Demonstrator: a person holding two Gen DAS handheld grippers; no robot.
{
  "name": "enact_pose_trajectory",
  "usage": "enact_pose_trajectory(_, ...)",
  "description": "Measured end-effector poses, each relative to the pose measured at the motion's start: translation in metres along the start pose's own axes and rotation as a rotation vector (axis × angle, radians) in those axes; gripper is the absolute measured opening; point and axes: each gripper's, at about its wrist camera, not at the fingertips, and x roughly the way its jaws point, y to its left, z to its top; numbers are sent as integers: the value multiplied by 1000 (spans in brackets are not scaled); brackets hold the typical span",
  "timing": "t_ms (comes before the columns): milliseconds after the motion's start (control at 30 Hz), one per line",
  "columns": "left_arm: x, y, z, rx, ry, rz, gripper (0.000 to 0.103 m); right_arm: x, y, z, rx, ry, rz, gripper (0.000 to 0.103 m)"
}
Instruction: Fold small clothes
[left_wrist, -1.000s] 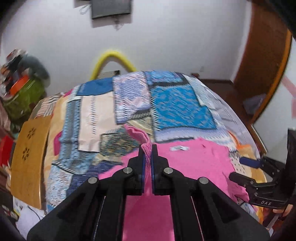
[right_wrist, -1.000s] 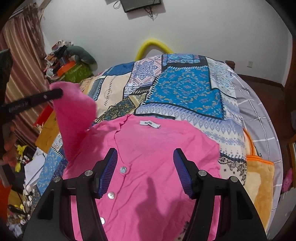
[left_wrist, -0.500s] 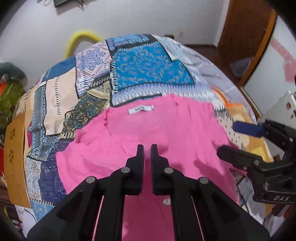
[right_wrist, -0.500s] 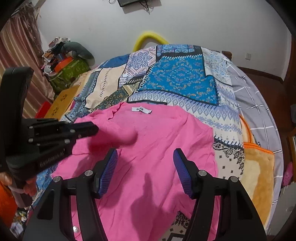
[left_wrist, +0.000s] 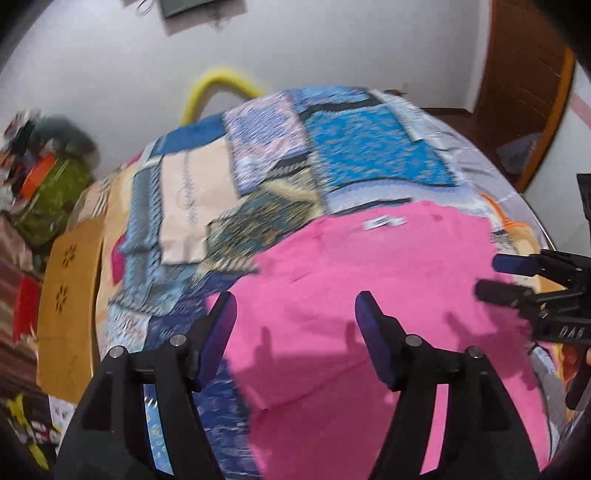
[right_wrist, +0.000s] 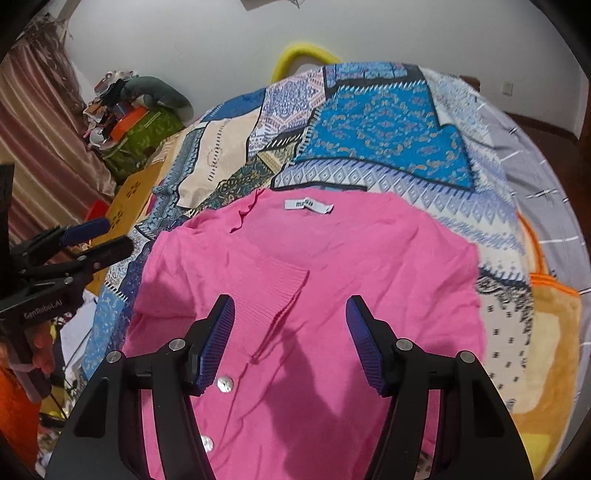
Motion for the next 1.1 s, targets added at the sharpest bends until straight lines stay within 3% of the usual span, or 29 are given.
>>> enact_pose_trajectory(200,35,53,-34,-86,87,25,66,28,5,0,27,43,20,58)
enact_pose_trajectory(467,76,76,-67,-138,177,7,67,51,18,-12,-24,82,-10,45)
enact_pose_trajectory(533,77,77,-70,-144,162,3,69,49,19,-13,-29,69,-4,27)
enact_pose_trajectory(667,78,77,-71,-144,161,1,70,47,26,-11,-53,55,-4,10)
enact_pose_trajectory(933,78,77,-72,-139,167,6,72,36,27,-4,-76,4,-54,7)
enact_pose_trajectory(1100,76,74,-70,-118,172,33,72,34,13,-7,-53,23,-90,7)
